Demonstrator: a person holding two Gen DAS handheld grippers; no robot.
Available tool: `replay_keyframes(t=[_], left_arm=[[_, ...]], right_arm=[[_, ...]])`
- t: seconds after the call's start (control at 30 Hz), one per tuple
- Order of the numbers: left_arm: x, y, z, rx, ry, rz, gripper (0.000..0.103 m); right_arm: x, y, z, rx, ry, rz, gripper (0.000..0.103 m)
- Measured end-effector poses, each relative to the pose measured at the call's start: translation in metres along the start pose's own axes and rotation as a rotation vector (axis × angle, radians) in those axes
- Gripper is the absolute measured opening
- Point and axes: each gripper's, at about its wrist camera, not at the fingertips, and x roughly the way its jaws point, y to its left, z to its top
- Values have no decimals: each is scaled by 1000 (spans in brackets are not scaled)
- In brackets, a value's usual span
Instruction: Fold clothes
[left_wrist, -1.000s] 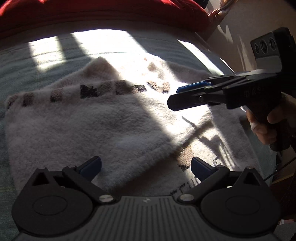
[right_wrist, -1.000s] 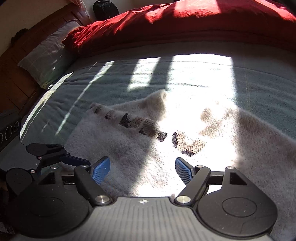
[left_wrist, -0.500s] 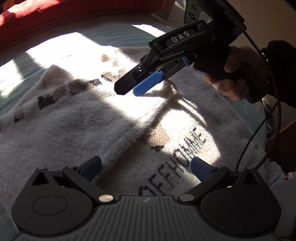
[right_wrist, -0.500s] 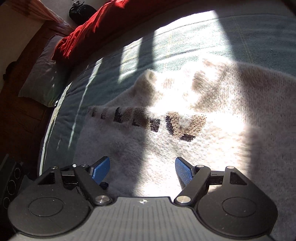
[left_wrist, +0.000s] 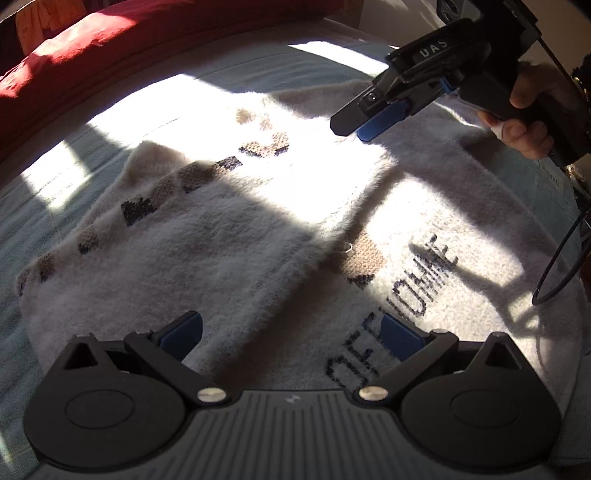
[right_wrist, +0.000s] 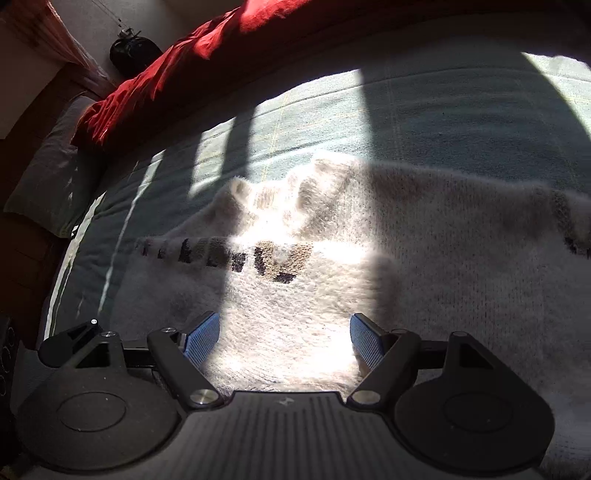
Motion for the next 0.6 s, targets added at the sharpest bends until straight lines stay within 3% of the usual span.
replay_keyframes(t=[0.1, 0.27, 0.43, 0.6], left_arm=[[-3, -23, -2, 88, -25, 29, 102], [4, -52, -19, 180, 0, 54, 102], [8, -59, -46, 108, 88, 38, 102], [-9, -65, -71, 21, 158, 40, 102]], right_arm=[[-11, 3, -12, -47, 4, -5, 81], [-19, 16, -45, -272, 31, -144, 81], [-20, 18, -89, -470, 131, -231, 81], [-39, 18, -131, -550, 208, -253, 83]])
